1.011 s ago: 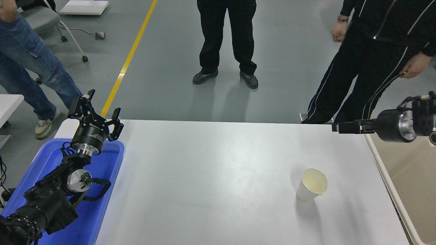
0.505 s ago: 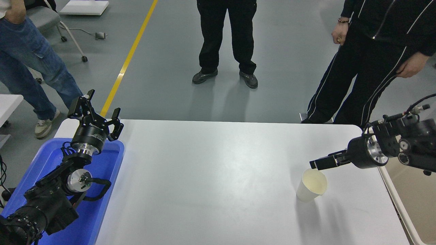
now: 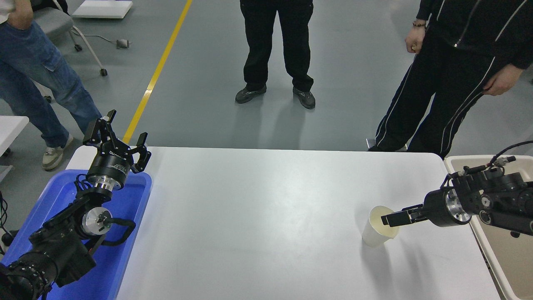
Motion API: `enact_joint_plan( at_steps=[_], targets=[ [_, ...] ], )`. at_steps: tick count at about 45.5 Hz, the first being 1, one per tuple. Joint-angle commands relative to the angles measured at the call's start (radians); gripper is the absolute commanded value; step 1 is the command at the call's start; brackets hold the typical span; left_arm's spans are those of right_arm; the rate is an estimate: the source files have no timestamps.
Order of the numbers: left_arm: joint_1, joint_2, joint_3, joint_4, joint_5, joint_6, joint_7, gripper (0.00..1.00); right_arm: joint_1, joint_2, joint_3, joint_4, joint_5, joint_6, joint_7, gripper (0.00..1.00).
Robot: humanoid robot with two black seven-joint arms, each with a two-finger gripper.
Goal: Dispose of the paper cup in the dustbin
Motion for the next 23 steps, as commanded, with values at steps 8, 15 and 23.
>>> enact_joint_plan(
  at_steps=[8, 15, 23],
  targets=[
    [0.000, 0.000, 0.000, 0.000, -0.001, 0.000, 0.000, 1.00, -0.066, 0.060, 0.004, -0.071, 0.002, -0.046, 0.002, 0.40],
    [0.000, 0.000, 0.000, 0.000, -0.001, 0.000, 0.000, 1.00, -0.064, 0.072, -0.004, -0.074, 0.004, -0.035, 0.002, 0.00],
    [0.000, 0.000, 0.000, 0.000, -0.001, 0.000, 0.000, 1.00, -0.066, 0.070, 0.002, -0.080, 0.014, -0.037, 0.003, 0.00]
  ],
)
